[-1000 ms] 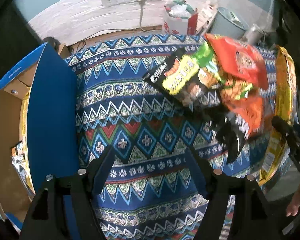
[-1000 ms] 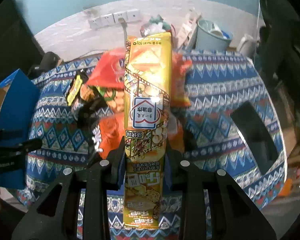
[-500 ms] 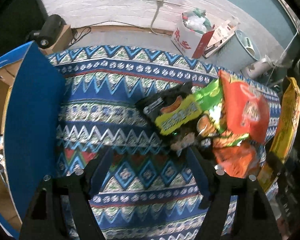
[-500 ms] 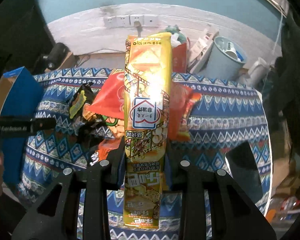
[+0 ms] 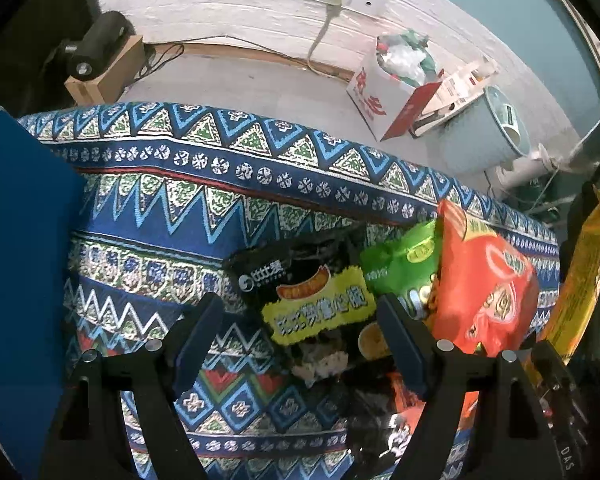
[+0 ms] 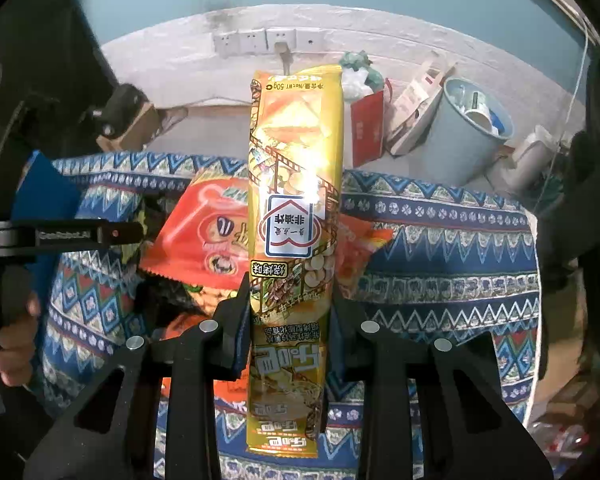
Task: Organize snacks
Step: 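Grasp the black yellow-label bag with the left tool while the right tool grasps the yellow biscuit pack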
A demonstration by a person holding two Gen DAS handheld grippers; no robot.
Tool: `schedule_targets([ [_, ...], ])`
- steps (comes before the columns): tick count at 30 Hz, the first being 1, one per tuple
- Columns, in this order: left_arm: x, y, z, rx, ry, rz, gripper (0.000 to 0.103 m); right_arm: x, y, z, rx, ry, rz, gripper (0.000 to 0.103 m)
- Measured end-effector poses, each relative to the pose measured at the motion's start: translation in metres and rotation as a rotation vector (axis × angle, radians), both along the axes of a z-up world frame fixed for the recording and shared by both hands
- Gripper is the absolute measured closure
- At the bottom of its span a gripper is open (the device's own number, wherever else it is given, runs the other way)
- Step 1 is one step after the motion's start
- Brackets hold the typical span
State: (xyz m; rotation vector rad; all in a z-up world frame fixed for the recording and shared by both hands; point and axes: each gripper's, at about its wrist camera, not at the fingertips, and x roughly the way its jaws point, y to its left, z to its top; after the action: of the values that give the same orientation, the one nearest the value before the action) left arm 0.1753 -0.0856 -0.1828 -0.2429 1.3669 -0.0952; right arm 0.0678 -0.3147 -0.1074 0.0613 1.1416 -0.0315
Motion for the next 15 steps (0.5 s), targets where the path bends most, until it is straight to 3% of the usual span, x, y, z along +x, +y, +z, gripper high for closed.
schedule_targets([
  [9,0.005,-0.002,-0.009,-0.048,0.003,0.056,0.022,0.001,-0.004,-0.014,0.038,0.011,-0.014,0.074],
  [15,0.001,-0.017,-0.025,0.025,0.042,0.001,0.022,0.002,-0.005,-0.011,0.035,-0.001,-0.005,0.074],
])
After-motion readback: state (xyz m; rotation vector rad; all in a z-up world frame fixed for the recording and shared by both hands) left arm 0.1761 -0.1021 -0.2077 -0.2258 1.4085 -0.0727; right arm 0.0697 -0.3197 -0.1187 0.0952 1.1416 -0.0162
